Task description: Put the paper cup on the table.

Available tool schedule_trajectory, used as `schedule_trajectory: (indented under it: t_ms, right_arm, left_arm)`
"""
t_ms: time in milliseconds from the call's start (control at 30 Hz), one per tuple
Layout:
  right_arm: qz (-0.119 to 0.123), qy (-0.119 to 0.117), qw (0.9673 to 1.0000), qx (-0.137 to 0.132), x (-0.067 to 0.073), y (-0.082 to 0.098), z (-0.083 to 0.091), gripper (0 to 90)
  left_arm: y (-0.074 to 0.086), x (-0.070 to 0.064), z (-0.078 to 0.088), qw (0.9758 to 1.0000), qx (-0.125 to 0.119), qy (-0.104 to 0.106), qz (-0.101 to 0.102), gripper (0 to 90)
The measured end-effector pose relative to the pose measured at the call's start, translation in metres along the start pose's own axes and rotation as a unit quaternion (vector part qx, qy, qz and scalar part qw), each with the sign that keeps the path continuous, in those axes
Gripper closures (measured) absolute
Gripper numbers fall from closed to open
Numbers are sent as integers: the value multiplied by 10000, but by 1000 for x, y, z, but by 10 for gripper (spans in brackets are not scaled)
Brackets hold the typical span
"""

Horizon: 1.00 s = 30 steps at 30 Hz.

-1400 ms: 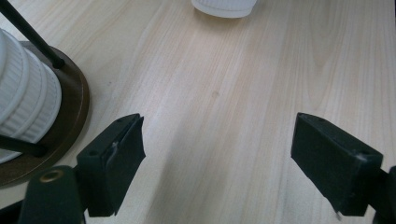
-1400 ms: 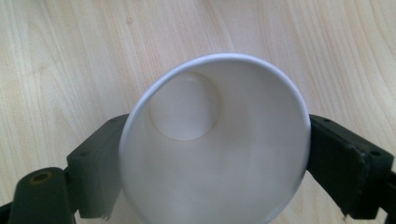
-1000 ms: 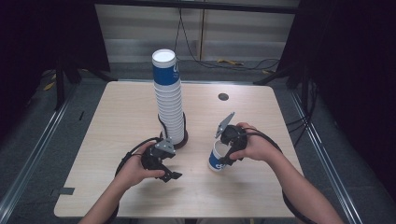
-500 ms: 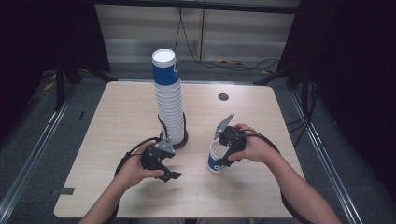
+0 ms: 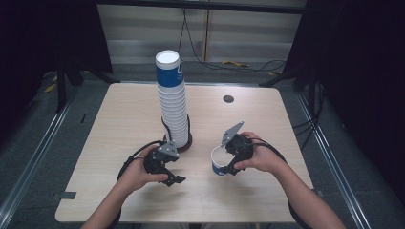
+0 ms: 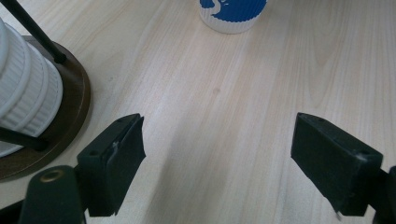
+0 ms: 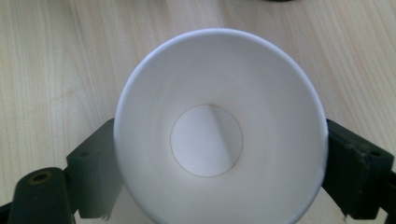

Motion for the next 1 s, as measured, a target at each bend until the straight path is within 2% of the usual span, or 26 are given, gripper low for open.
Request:
schedule_trajectory:
  t_ms: [467,733,767,833,1000]
  right_arm:
    - [-25,192,9986,-498,8,14,-2,122]
    - [-81,209,9976,-650,13,21,-4,123]
    - [-83,262,9979,-594,14,22,-4,122]
    - [-81,224,9974,-685,15,24,-5,123]
    - [-104,296,9963,-798,17,29,-4,123]
  left_arm:
    - [0,1,1,10000,7,-14,16,173]
    - [-1,0,1,10000,36,3,-5,173]
    - [-1,0,1,10000,34,4,-6,173]
    - [0,0,0,10000,-25,-17,21,173]
    - [0,0,1,10000,33,18,-12,173]
Point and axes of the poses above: each handheld gripper's, and its own axes: z roughly backward along the jaws, y roughly out of its underside, x roughly to its left, the point moved 1 cm from there along -z, roughly forward along the jaws, and after that the axes turned 14 degrees about z, right-handed, at the moved point
